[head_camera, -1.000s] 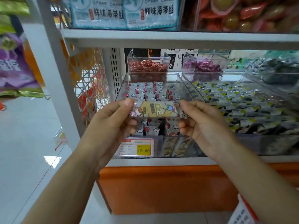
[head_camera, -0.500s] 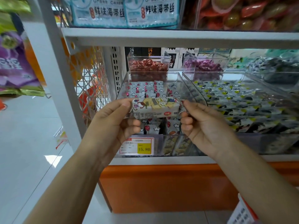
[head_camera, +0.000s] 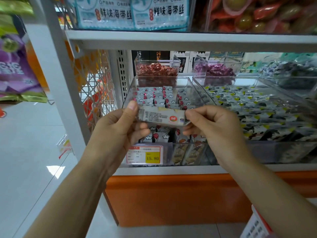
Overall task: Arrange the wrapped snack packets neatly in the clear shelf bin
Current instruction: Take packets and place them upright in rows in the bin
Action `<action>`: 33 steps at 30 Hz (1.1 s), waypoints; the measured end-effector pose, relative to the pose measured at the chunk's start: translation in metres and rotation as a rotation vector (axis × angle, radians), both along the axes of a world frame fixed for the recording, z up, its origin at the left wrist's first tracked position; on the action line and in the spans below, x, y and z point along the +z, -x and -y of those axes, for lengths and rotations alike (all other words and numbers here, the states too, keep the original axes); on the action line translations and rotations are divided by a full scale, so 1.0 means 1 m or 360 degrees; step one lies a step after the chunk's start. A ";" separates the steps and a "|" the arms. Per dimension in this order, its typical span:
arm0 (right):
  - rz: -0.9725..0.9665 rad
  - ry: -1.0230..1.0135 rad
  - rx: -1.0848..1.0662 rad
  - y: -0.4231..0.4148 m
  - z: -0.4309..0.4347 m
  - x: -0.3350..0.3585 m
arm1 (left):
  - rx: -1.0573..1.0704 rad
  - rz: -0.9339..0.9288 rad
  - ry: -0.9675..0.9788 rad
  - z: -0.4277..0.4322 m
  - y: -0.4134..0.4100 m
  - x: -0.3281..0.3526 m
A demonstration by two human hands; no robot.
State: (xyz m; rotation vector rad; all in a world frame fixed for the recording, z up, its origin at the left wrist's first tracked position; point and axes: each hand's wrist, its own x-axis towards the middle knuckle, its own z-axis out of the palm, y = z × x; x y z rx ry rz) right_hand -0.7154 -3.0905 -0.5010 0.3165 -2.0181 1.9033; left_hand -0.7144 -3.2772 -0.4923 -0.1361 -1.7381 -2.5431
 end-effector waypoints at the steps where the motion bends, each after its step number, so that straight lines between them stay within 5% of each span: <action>1: -0.0013 0.0006 -0.0018 0.000 0.000 0.000 | -0.0020 -0.0018 0.0010 0.000 -0.001 0.000; 10: 0.0027 0.0084 -0.0047 0.001 0.000 0.000 | -0.0091 -0.0112 -0.0079 0.000 -0.001 0.001; 21: -0.0004 0.0019 0.0111 0.000 0.000 -0.002 | 0.0218 -0.0196 0.0077 0.002 0.002 -0.004; 33: -0.0139 -0.0051 0.0053 0.001 -0.001 -0.003 | -0.0033 -0.0164 -0.0038 0.007 0.001 -0.002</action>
